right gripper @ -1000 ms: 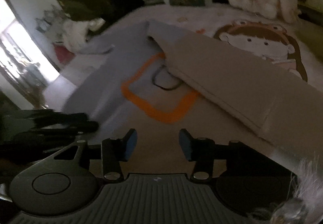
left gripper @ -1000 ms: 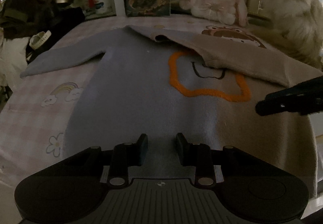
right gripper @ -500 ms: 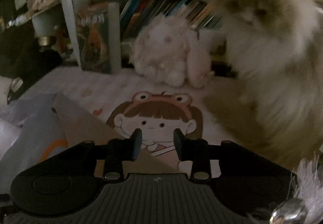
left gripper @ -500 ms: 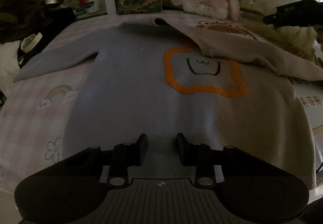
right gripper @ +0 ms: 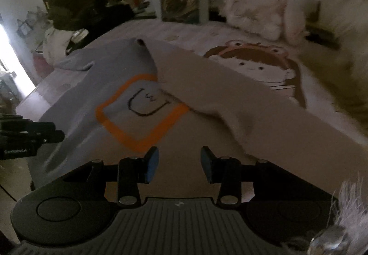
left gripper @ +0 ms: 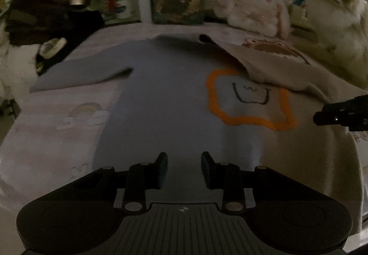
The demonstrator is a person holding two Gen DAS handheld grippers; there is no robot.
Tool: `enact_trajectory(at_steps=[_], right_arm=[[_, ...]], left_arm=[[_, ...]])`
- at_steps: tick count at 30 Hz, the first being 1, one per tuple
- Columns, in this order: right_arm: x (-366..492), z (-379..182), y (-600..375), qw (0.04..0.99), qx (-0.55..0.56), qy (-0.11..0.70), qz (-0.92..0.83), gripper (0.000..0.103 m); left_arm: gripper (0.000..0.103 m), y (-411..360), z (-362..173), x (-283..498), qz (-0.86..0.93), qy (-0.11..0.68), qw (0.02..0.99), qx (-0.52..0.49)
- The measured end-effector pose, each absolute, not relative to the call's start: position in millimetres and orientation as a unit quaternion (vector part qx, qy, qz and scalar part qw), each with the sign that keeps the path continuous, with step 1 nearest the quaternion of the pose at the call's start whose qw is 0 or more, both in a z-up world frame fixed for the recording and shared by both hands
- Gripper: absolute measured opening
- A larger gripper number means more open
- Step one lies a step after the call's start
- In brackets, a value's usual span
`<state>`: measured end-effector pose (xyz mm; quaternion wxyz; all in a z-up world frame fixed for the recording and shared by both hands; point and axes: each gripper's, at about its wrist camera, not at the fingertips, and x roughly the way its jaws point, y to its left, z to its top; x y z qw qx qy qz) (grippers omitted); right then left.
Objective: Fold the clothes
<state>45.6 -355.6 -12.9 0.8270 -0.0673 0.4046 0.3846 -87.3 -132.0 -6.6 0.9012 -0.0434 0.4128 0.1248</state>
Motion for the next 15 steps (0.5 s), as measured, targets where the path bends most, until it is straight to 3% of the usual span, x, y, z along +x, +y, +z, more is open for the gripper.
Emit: enact_trajectory(at_steps=[10,15], right_arm=[[84,-24,-310,0.782,-0.079,0.438,0.436,0.036],[149,-7,-305,0.877,-0.107,0.355,0.304,0.026]], left_arm=[[0.032,-111,-2,-121,0.204,0.402,0.889,-0.076],[0.033,-108,3,-126,0.22,0.397,0.889,-0.068]])
